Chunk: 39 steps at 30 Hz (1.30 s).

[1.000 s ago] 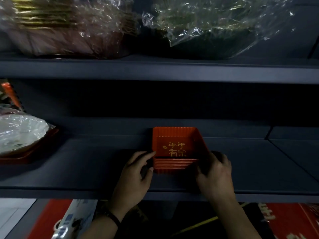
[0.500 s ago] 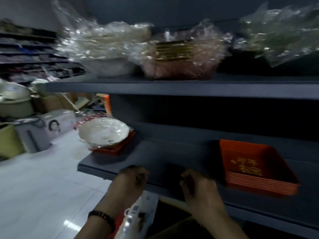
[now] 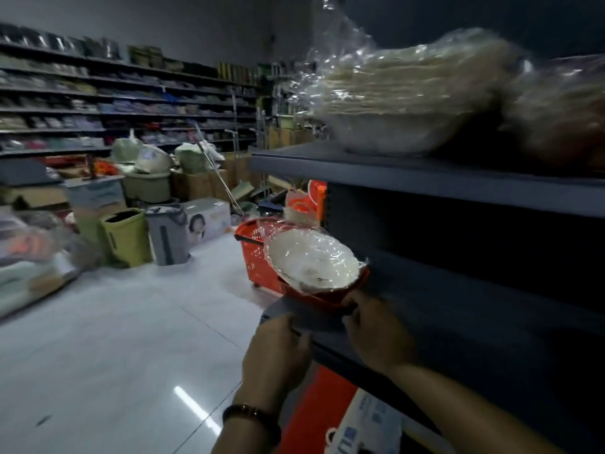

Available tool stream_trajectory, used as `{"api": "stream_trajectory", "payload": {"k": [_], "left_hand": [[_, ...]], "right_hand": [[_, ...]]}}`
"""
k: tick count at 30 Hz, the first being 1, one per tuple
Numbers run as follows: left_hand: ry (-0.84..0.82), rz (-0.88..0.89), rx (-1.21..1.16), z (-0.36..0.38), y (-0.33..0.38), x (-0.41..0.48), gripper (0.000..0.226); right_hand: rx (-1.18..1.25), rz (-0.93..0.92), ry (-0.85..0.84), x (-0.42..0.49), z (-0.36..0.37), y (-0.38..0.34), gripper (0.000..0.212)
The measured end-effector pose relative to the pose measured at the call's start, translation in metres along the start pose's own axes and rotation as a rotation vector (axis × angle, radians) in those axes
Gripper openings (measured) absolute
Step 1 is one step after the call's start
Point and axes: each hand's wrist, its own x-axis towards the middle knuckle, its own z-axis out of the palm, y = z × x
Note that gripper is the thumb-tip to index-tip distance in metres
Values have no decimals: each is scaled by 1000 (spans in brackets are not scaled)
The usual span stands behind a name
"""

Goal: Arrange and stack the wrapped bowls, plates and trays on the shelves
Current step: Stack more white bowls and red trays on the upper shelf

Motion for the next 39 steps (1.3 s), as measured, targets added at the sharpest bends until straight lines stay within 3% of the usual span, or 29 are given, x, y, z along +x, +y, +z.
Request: {"api": "stream_trajectory", "payload": {"k": [5,8,13,20,27,30,34,39], "left_hand": [[47,-43,-116,4,-7,38,27],[16,-57,-202,13,-5,55,26],[-28,-19,-386,24,5,71,44],[-93,-65,-521,38,13,74,70],[14,-159,-688,38,14,77,38],[56,-227,-826,30,20,76,26],[79,-250,-1002,23,31,72,51],[115,-307,-1054,14,38,68,88]], "right_hand": [[-58,30,1,63,20,-3,54],[-106,55,-13,81,29,2,61],[-118,159,-37,94,49,11,52],[-176,150,-37,104,54,22,17],[-347,-14,32,103,45,26,3],[-291,12,125,105,36,22,12],[-295,-6,192,98,22,20,18],[-232,-141,312,60,17,32,27]]}}
